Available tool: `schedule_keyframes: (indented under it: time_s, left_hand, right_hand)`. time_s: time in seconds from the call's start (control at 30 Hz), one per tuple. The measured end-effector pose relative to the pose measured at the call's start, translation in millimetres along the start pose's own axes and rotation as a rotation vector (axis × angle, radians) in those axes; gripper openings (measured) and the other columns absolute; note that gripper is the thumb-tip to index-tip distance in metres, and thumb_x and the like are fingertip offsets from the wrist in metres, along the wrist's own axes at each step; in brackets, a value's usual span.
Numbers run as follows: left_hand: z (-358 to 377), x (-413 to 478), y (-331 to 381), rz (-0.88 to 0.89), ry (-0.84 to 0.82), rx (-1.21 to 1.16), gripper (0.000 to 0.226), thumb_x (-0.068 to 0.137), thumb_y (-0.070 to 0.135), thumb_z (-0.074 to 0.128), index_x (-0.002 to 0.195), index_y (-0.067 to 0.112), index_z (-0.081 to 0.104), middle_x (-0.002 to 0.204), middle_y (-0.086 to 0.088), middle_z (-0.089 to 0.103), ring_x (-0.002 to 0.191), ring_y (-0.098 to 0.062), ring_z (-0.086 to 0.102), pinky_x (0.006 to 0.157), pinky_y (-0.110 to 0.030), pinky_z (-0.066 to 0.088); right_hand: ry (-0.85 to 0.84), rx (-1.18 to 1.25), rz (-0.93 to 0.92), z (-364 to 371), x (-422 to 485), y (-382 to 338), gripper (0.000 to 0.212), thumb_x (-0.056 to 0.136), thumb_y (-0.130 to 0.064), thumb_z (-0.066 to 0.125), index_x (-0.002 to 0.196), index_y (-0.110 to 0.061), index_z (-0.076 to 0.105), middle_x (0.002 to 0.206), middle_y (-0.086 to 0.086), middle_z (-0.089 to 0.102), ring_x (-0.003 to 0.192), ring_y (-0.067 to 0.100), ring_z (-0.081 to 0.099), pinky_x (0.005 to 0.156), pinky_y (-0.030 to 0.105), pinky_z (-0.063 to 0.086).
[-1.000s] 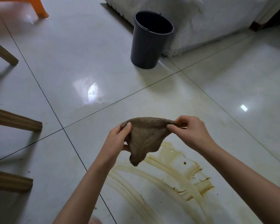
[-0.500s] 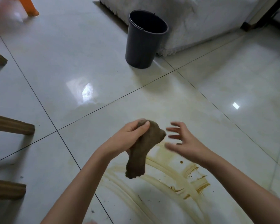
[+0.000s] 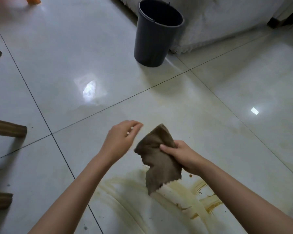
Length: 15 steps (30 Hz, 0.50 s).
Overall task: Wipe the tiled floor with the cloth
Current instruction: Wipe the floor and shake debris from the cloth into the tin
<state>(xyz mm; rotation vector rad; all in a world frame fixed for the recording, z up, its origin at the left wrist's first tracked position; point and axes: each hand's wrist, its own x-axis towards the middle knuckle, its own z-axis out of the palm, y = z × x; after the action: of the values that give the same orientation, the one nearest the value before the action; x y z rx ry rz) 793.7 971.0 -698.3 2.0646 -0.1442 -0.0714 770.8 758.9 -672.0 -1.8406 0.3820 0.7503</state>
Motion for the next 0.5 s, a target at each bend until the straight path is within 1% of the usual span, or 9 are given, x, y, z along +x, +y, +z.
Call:
schedule_keyframes:
  time_s: [0.07, 0.13, 0.2, 0.23, 0.3, 0.33, 0.4, 0.47, 0.5]
  left_hand:
    - [3.2, -7.9, -33.8, -0.139, -0.050, 0.223, 0.033, 0.099, 0.036, 0.047, 0.127, 0.024, 0.060, 0.129, 0.002, 0.058, 0.117, -0.016, 0.053, 0.098, -0.034, 0.043]
    - [4.2, -22.1, -66.6, -0.300, -0.151, 0.475, 0.044, 0.100, 0.035, 0.043, 0.143, 0.025, 0.043, 0.150, -0.007, 0.037, 0.137, -0.025, 0.034, 0.107, -0.038, 0.032]
    - [6.3, -34.8, -91.3, -0.421, -0.228, 0.650, 0.053, 0.101, 0.037, 0.036, 0.151, 0.026, 0.025, 0.158, -0.012, 0.017, 0.144, -0.027, 0.020, 0.112, -0.040, 0.027]
    - [9.0, -40.2, -100.0, -0.464, -0.269, 0.705, 0.057, 0.101, 0.040, 0.032, 0.153, 0.026, 0.016, 0.160, -0.013, 0.008, 0.146, -0.028, 0.012, 0.115, -0.042, 0.022]
    - [17.7, -50.4, -111.7, -0.540, -0.359, 0.754, 0.066, 0.101, 0.050, 0.023, 0.154, 0.025, -0.007, 0.160, -0.012, -0.017, 0.148, -0.027, -0.013, 0.119, -0.049, 0.006]
    - [22.1, -55.0, -116.3, -0.562, -0.395, 0.762, 0.072, 0.099, 0.056, 0.018, 0.151, 0.023, -0.019, 0.156, -0.011, -0.030, 0.145, -0.026, -0.025, 0.118, -0.052, -0.002]
    - [29.3, -62.7, -123.0, -0.578, -0.430, 0.763, 0.080, 0.093, 0.067, 0.010, 0.140, 0.023, -0.037, 0.144, -0.007, -0.049, 0.135, -0.023, -0.043, 0.115, -0.053, -0.014]
    - [31.6, -65.3, -127.6, -0.581, -0.440, 0.763, 0.081, 0.087, 0.072, 0.003, 0.133, 0.026, -0.044, 0.134, -0.002, -0.059, 0.126, -0.019, -0.053, 0.112, -0.053, -0.022]
    - [31.8, -65.1, -129.3, -0.587, -0.441, 0.764, 0.081, 0.083, 0.074, -0.001, 0.131, 0.027, -0.046, 0.132, -0.001, -0.061, 0.123, -0.018, -0.055, 0.111, -0.052, -0.025]
  right_hand:
    - [0.176, 0.094, 0.066, -17.5, 19.8, 7.3, 0.021, 0.096, -0.017, 0.058, 0.104, 0.001, 0.065, 0.096, 0.015, 0.072, 0.080, 0.024, 0.069, 0.074, 0.032, 0.057]
    - [0.369, 0.023, 0.044, -44.7, 41.1, 8.7, 0.019, 0.097, -0.018, 0.057, 0.100, -0.001, 0.065, 0.100, 0.019, 0.070, 0.081, 0.026, 0.066, 0.077, 0.034, 0.054]
    - [0.529, -0.337, -0.036, -73.8, 63.3, 6.3, 0.024, 0.098, -0.026, 0.055, 0.104, -0.005, 0.065, 0.105, 0.019, 0.069, 0.090, 0.031, 0.064, 0.081, 0.035, 0.049]
    - [0.576, -0.553, -0.075, -83.2, 71.4, 5.5, 0.028, 0.098, -0.030, 0.052, 0.111, -0.008, 0.063, 0.104, 0.017, 0.067, 0.089, 0.032, 0.061, 0.077, 0.033, 0.045]
    - [0.525, -0.855, -0.143, -88.6, 89.7, 10.9, 0.036, 0.098, -0.036, 0.048, 0.128, -0.016, 0.056, 0.105, 0.015, 0.062, 0.089, 0.033, 0.056, 0.073, 0.033, 0.040]
    - [0.441, -0.967, -0.157, -85.3, 101.3, 18.2, 0.041, 0.099, -0.040, 0.044, 0.134, -0.020, 0.051, 0.113, 0.016, 0.061, 0.096, 0.034, 0.057, 0.076, 0.034, 0.043]
    - [0.289, -1.178, -0.090, -72.4, 125.3, 39.4, 0.054, 0.097, -0.057, 0.032, 0.138, -0.024, 0.046, 0.132, 0.016, 0.054, 0.117, 0.034, 0.052, 0.091, 0.040, 0.044]
    - [0.301, -1.312, -0.026, -61.6, 148.1, 63.1, 0.074, 0.091, -0.072, 0.019, 0.144, -0.022, 0.034, 0.147, 0.019, 0.036, 0.134, 0.035, 0.034, 0.103, 0.047, 0.035]
    - [0.322, -1.335, -0.035, -61.0, 159.4, 73.8, 0.083, 0.087, -0.077, 0.014, 0.150, -0.022, 0.021, 0.155, 0.020, 0.021, 0.143, 0.035, 0.018, 0.111, 0.052, 0.024]
